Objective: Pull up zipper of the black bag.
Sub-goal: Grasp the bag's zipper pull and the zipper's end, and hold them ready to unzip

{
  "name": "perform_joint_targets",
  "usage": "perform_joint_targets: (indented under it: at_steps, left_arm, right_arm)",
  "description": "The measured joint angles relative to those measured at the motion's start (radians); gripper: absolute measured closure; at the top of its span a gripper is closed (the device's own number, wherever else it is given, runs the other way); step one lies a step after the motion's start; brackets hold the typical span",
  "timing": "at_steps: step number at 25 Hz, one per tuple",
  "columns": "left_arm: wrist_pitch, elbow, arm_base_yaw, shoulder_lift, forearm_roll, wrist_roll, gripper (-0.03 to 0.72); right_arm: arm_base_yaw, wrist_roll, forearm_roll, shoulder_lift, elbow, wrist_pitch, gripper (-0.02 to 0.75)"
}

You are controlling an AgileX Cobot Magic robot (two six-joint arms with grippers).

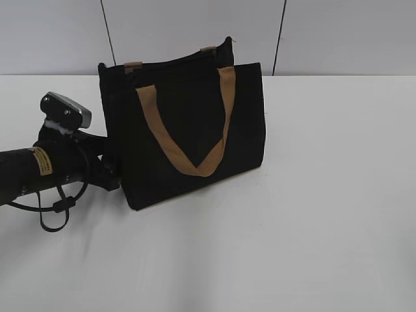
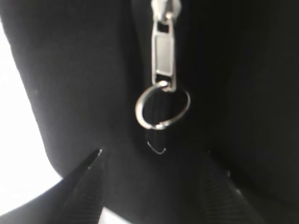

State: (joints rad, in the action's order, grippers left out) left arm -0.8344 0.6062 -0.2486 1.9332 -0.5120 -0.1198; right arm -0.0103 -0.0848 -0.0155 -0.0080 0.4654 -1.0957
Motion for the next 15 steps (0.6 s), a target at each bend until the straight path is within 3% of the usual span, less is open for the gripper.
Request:
perform_joint_targets:
  at_steps: [5, 15]
  left_arm:
    - [-0.018, 0.034, 0.0, 0.03, -0.005, 0.0, 0.251]
    - [-0.062, 0.04, 0.0, 0.048, -0.013, 0.0, 0.509]
  right_arm:
    - [0.0, 0.0, 0.0, 0.0, 0.0, 0.0, 0.256]
    - [0.0, 0.0, 0.0, 0.0, 0.0, 0.0, 0.256]
